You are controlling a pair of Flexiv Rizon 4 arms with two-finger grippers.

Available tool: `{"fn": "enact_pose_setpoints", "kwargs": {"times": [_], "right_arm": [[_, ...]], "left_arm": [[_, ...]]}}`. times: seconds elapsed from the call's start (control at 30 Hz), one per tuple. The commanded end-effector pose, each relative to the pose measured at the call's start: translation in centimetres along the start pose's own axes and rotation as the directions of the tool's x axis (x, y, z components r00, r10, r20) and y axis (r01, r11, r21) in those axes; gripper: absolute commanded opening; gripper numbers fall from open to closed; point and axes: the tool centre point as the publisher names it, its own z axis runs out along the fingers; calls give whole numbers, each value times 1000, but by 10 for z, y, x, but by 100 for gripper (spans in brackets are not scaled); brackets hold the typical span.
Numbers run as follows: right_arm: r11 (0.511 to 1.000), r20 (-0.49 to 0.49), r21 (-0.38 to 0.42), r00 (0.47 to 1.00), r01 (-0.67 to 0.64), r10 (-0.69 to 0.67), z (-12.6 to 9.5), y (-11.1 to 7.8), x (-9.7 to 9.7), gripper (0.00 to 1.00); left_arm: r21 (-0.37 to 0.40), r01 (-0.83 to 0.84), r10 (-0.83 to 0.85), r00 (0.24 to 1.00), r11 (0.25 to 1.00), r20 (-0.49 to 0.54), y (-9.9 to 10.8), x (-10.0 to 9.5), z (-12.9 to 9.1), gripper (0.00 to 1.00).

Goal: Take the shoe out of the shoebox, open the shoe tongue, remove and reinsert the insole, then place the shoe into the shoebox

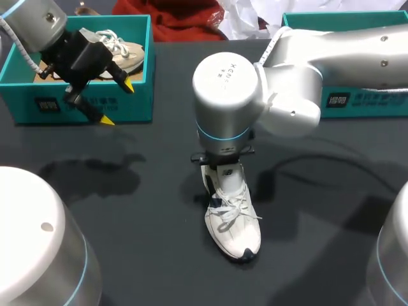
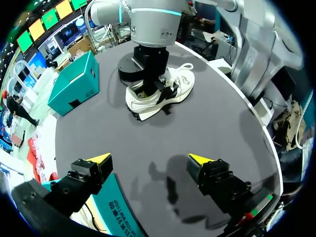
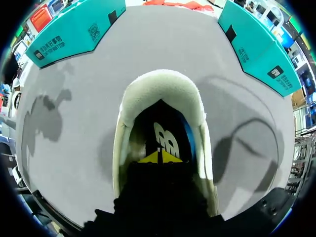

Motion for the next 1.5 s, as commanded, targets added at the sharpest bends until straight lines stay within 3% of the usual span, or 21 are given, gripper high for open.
{"fn": "enact_pose_setpoints", "kwargs": {"times": [0.03,0.17,0.37,0.63,0.87,1.23,1.5], "right_arm": [[999,78,-44,997,22,-19,-29,1,8,0],[998,122,-50,992,48,-42,-34,11,6,0],[997,184,1,980,75,-74,-24,17,-1,0],[995,228,74,971,60,-75,-7,13,-12,0],[993,178,114,982,41,-61,12,-1,-8,0],[993,359,97,928,72,-102,-34,1,2,0],[981,442,179,885,72,-146,-32,7,-8,0]], "left_arm": [[0,0,0,1000,1000,-2,0,-1,1,100],[0,0,0,1000,1000,-2,0,-1,1,100],[0,0,0,1000,1000,-2,0,-1,1,100],[0,0,0,1000,1000,-2,0,-1,1,100],[0,0,0,1000,1000,-2,0,-1,1,100],[0,0,0,1000,1000,-2,0,-1,1,100],[0,0,0,1000,1000,-2,0,-1,1,100]]}}
